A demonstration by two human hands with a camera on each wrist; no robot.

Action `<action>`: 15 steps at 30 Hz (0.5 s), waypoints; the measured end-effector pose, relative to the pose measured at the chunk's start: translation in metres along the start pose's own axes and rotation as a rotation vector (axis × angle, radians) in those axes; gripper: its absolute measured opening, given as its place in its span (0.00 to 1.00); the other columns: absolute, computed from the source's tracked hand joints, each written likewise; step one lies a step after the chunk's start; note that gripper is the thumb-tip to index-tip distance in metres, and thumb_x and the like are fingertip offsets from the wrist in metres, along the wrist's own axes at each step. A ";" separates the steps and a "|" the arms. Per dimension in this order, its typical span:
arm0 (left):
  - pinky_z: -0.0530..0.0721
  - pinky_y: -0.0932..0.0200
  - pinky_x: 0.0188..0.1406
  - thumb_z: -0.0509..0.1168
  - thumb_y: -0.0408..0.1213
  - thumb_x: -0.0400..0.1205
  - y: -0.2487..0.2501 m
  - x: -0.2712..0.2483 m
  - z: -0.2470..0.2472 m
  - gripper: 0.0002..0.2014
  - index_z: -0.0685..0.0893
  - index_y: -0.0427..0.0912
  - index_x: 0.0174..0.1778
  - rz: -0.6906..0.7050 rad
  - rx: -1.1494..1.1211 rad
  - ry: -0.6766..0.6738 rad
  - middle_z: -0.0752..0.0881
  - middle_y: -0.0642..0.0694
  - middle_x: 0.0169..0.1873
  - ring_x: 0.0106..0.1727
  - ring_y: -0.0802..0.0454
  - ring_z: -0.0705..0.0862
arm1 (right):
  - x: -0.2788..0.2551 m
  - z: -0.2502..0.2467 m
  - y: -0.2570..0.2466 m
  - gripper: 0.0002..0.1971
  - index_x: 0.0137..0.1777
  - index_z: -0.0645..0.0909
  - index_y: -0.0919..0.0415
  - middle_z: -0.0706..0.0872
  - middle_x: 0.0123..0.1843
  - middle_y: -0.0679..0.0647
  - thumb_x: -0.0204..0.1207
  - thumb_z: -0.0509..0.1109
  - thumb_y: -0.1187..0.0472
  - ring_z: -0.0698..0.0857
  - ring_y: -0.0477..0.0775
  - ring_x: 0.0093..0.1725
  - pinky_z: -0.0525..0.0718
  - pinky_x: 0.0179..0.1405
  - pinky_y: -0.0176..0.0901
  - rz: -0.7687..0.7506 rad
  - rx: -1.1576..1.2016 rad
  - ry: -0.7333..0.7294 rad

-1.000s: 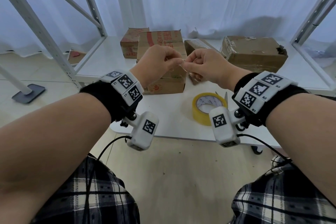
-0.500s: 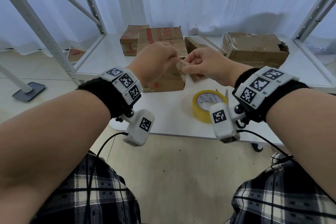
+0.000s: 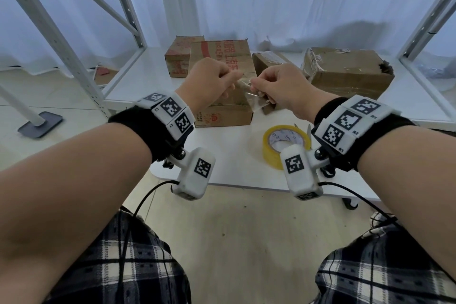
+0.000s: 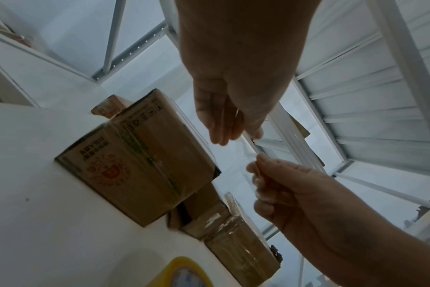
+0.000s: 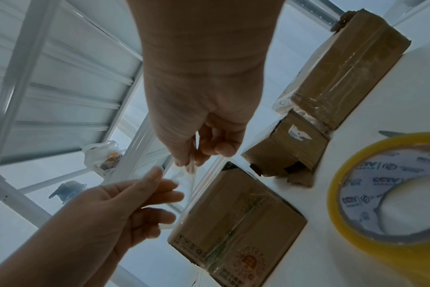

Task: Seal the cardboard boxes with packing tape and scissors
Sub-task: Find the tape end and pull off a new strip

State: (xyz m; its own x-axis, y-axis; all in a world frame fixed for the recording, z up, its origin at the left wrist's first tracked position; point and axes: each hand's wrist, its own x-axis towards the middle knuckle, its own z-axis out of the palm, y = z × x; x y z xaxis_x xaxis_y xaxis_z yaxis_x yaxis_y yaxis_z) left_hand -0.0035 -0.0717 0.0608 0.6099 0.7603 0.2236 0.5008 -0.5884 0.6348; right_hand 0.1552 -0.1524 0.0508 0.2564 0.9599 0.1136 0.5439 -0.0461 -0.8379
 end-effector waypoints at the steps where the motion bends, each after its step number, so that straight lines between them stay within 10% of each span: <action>1: 0.86 0.59 0.47 0.63 0.47 0.84 0.001 0.001 0.000 0.15 0.88 0.38 0.50 -0.004 0.020 0.032 0.90 0.45 0.39 0.36 0.56 0.87 | 0.000 0.001 -0.001 0.15 0.43 0.84 0.71 0.80 0.30 0.55 0.81 0.69 0.57 0.77 0.58 0.31 0.80 0.36 0.52 -0.004 -0.014 0.003; 5: 0.81 0.60 0.60 0.66 0.44 0.83 0.008 -0.002 0.000 0.18 0.82 0.40 0.67 0.079 0.018 0.039 0.86 0.50 0.53 0.52 0.56 0.83 | -0.003 0.004 -0.004 0.14 0.44 0.84 0.69 0.78 0.29 0.54 0.82 0.68 0.56 0.76 0.57 0.31 0.78 0.33 0.52 -0.009 -0.077 -0.056; 15: 0.72 0.74 0.41 0.73 0.40 0.78 0.004 -0.002 0.002 0.06 0.82 0.46 0.43 0.174 0.140 -0.041 0.77 0.57 0.40 0.38 0.65 0.74 | -0.002 0.005 -0.009 0.10 0.45 0.85 0.66 0.78 0.31 0.54 0.81 0.67 0.60 0.76 0.57 0.33 0.82 0.36 0.54 -0.012 -0.221 -0.165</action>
State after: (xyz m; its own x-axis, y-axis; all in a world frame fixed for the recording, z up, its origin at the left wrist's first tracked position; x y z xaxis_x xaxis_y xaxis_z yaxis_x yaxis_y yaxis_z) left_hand -0.0018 -0.0759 0.0617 0.7175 0.6341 0.2883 0.4645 -0.7440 0.4803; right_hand 0.1457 -0.1529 0.0550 0.1244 0.9920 0.0192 0.7120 -0.0758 -0.6981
